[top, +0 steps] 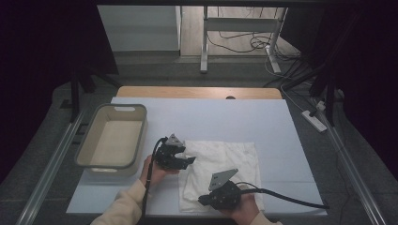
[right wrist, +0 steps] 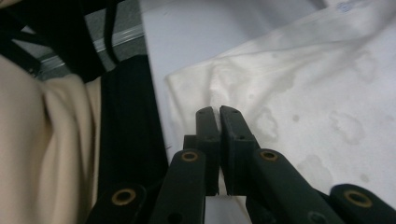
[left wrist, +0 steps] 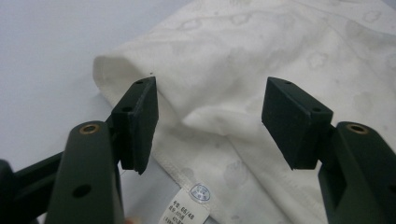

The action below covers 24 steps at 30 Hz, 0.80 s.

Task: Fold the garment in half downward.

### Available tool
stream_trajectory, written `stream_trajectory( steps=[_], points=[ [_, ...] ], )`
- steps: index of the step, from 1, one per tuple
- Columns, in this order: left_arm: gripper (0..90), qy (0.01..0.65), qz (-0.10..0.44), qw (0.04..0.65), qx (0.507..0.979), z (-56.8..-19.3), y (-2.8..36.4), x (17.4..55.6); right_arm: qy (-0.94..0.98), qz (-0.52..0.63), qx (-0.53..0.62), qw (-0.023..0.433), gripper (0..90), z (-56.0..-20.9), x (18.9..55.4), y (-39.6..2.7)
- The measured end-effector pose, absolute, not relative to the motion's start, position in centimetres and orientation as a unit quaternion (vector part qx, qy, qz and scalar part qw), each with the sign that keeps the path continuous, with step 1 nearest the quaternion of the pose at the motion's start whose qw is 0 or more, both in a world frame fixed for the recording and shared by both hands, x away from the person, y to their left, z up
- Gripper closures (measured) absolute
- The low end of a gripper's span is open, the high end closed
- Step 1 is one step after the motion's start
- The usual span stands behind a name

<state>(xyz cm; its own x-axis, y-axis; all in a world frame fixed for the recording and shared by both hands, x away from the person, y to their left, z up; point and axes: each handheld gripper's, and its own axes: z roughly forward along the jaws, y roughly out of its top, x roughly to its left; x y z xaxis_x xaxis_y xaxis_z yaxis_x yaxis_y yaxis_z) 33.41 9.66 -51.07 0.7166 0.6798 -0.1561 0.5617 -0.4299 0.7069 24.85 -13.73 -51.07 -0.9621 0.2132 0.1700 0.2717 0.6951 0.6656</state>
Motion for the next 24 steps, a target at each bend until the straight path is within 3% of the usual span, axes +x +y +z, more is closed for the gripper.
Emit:
stream_trajectory(
  steps=[4,11,16,24],
  points=[
    [37.8,0.371,0.078,0.39,0.839,-51.0,9.8,33.4,-0.925,-0.354,-0.129,0.046,85.7,-51.9,24.2,-13.6],
    [38.1,0.371,0.084,0.39,0.839,-50.9,10.0,33.5,-0.905,-0.394,-0.155,0.023,62.7,-50.3,24.5,-14.8],
    [38.2,0.375,0.088,0.391,0.836,-50.9,10.2,33.5,-0.894,-0.415,-0.17,0.0,58.8,-49.4,25.0,-15.6],
    [38.2,0.38,0.089,0.392,0.833,-50.9,10.4,33.7,-0.885,-0.435,-0.168,0.01,54.2,-49.0,25.8,-13.9]
  ],
)
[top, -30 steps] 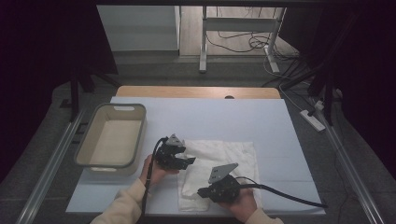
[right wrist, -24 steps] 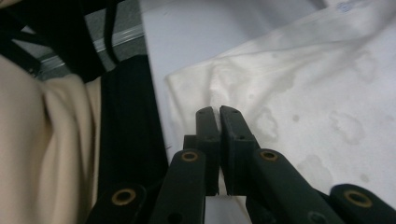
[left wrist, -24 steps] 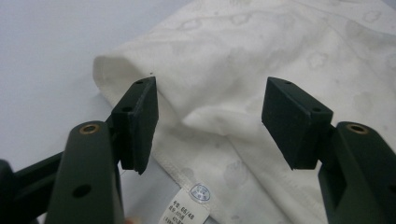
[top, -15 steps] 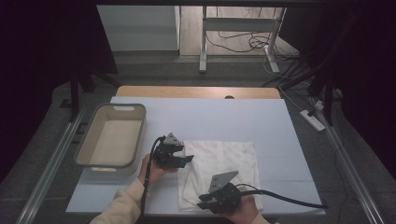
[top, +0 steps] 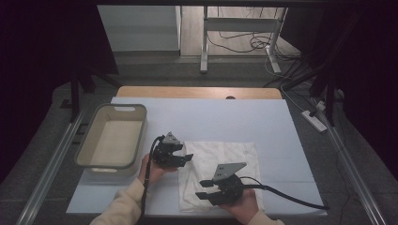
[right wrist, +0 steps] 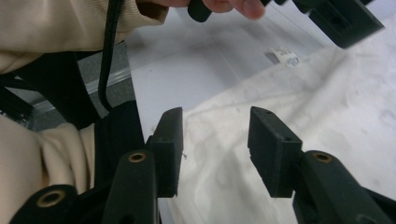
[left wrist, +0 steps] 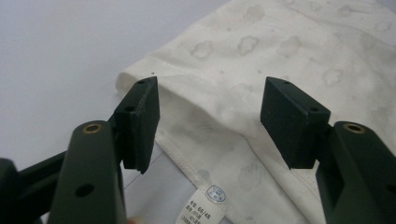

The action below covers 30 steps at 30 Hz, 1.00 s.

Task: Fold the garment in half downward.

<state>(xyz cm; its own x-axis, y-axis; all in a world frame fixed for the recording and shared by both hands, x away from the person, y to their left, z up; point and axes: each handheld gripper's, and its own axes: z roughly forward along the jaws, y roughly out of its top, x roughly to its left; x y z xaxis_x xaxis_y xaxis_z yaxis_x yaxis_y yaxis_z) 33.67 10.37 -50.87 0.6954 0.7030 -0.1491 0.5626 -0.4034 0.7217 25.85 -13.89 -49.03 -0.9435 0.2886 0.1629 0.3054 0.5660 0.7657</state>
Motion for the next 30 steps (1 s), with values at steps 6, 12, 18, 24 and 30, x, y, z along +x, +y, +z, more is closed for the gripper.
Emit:
stream_trajectory(
  steps=[6,12,18,24,30],
  points=[
    [38.1,0.382,0.089,0.391,0.833,-50.9,10.5,33.7,-0.89,-0.428,-0.153,0.01,51.9,-48.8,25.8,-12.2],
    [38.1,0.381,0.089,0.392,0.832,-50.9,10.5,33.8,-0.902,-0.403,-0.157,0.018,51.9,-50.3,26.0,-10.9],
    [38.1,0.381,0.089,0.391,0.833,-50.9,10.6,33.8,-0.913,-0.377,-0.155,0.019,52.4,-51.8,26.2,-9.4],
    [38.1,0.381,0.088,0.39,0.833,-51.0,10.7,33.9,-0.922,-0.358,-0.147,-0.002,56.9,-52.5,26.1,-8.9],
    [38.1,0.381,0.088,0.39,0.834,-51.0,10.6,33.9,-0.928,-0.348,-0.132,-0.027,80.9,-52.5,26.1,-8.8]
  ],
)
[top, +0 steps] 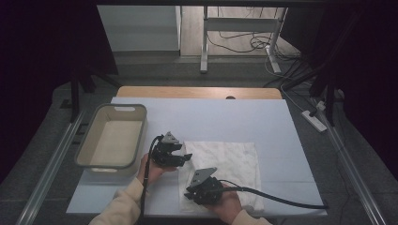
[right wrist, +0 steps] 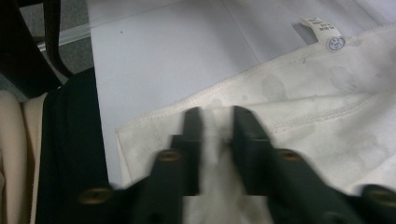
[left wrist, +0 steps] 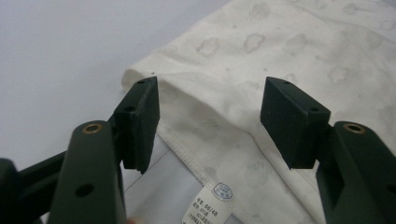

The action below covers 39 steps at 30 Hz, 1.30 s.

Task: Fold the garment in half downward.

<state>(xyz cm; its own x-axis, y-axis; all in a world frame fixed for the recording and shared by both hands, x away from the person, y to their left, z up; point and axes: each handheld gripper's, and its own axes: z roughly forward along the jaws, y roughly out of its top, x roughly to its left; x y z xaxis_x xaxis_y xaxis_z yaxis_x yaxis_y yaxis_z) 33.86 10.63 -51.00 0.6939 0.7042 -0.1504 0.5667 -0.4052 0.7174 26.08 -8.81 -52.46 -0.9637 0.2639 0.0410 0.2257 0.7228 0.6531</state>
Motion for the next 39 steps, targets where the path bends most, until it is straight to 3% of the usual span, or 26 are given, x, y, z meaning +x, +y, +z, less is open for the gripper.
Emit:
stream_trajectory(
  steps=[5,22,26,27,28,29,32,39],
  points=[
    [38.1,0.381,0.089,0.389,0.834,-51.0,10.7,33.9,0.926,0.353,0.131,0.02,85.6,-52.4,26.1,-8.8],
    [38.2,0.387,0.091,0.389,0.831,-51.1,11.2,34.0,0.918,0.385,0.095,-0.017,84.4,-51.5,24.7,-9.0],
    [38.1,0.389,0.093,0.388,0.831,-51.1,11.2,34.0,0.92,0.38,0.096,-0.019,77.3,-51.7,24.7,-9.1],
    [38.1,0.389,0.093,0.387,0.831,-51.1,11.2,34.1,0.918,0.383,0.103,-0.018,67.3,-51.7,24.8,-9.2],
    [38.1,0.389,0.093,0.387,0.831,-51.1,11.2,34.1,0.918,0.383,0.103,-0.018,67.3,-51.7,24.8,-9.2],
    [38.1,0.389,0.093,0.387,0.831,-51.2,11.2,34.1,0.912,0.393,0.117,-0.01,60.4,-51.5,24.9,-9.5],
    [38.1,0.39,0.093,0.386,0.831,-51.2,11.2,34.2,0.899,0.416,0.137,0.007,53.4,-50.6,25.3,-10.7],
    [37.4,0.393,0.094,0.385,0.829,-51.3,11.4,34.3,0.884,0.43,0.179,0.045,49.6,-49.2,26.9,-14.2]
  ],
)
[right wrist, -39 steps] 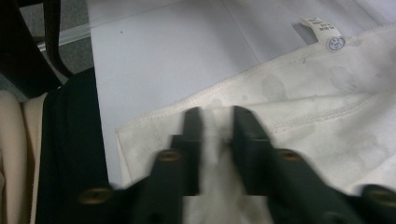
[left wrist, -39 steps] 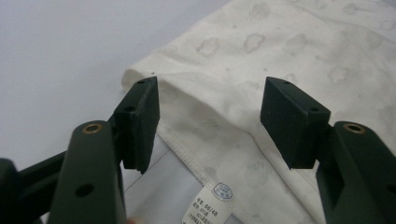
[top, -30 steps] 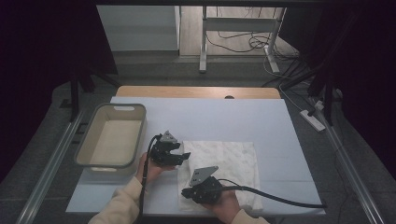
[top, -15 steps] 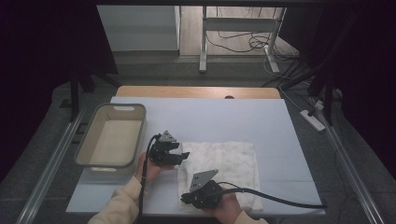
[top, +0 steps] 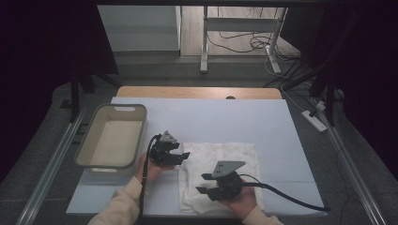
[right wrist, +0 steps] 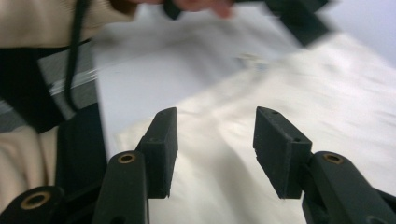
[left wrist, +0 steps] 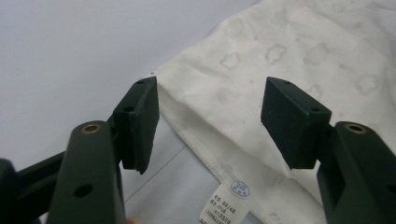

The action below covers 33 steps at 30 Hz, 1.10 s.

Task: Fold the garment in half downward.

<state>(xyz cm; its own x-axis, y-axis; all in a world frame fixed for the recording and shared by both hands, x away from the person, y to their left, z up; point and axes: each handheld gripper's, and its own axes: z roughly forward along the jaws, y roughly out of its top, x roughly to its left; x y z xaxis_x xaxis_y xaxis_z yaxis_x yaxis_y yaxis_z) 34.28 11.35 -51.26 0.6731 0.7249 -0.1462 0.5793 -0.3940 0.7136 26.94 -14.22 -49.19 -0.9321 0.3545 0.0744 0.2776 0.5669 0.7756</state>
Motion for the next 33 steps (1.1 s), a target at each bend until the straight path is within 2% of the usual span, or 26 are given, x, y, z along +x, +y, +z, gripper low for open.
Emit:
stream_trajectory(
  steps=[11,33],
  points=[
    [36.6,0.413,0.096,0.395,0.815,-51.1,11.5,35.3,0.842,0.437,0.297,0.11,48.1,-47.6,32.2,-22.6],
    [35.1,0.426,0.087,0.369,0.822,-51.7,10.8,37.7,0.824,0.411,0.367,0.13,46.7,-49.4,37.7,-26.0]
  ],
)
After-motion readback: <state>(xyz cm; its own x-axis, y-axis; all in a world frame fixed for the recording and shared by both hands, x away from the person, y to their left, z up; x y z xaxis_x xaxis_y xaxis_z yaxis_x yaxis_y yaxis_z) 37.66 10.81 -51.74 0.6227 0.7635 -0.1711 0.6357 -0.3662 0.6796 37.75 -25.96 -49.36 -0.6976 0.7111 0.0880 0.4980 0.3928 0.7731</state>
